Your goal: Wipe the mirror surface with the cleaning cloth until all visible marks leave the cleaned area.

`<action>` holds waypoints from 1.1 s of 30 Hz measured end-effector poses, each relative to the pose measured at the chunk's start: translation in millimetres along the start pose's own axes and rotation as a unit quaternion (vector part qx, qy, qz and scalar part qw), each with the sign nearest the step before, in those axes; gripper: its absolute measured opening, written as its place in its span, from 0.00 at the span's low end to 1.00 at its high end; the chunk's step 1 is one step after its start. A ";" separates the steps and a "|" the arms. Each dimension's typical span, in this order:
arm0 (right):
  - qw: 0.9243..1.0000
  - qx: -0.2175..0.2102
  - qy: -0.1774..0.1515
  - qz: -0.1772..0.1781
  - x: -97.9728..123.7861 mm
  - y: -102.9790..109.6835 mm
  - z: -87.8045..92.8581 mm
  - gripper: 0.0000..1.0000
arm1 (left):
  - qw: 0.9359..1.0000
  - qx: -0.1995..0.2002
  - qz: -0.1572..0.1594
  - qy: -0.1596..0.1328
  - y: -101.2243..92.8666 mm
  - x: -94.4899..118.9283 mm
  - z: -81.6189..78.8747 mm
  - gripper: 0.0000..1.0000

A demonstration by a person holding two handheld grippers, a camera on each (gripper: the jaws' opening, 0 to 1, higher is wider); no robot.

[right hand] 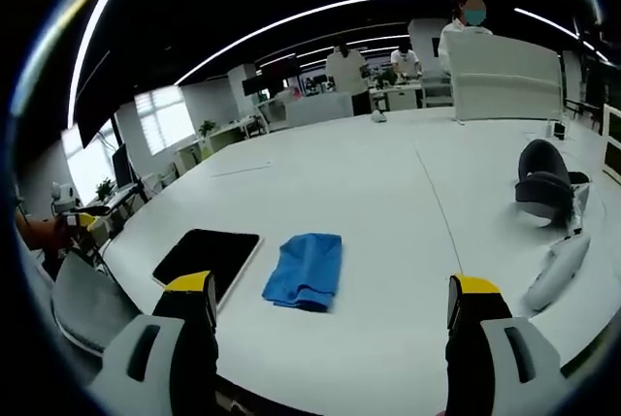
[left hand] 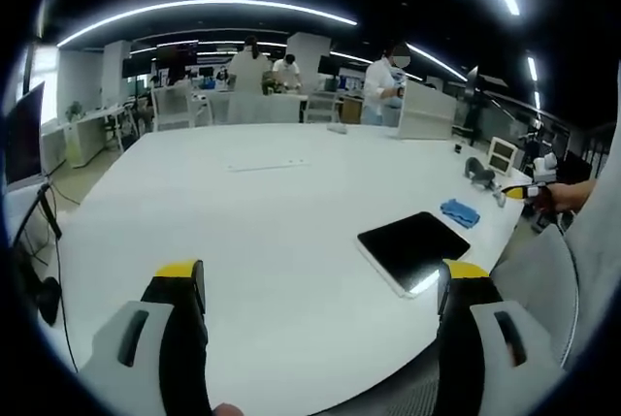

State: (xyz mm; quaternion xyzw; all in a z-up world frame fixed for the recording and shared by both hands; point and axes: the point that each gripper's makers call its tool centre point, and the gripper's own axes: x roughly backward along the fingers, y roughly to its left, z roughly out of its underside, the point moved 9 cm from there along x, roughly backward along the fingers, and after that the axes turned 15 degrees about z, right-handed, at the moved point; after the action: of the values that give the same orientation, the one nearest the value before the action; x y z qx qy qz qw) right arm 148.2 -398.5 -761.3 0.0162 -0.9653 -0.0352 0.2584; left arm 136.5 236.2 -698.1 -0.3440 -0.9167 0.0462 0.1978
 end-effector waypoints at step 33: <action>1.000 0.018 0.011 -0.012 -1.5 -2.0 4.7 0.98 | 1.000 0.008 -0.010 -0.004 -22.2 -12.0 6.2 0.99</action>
State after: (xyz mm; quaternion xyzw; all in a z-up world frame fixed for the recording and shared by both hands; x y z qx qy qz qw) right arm 147.3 -400.1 -766.3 0.0333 -0.9626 -0.0209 0.2681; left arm 128.7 211.8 -702.8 -0.3325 -0.9208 0.0529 0.1970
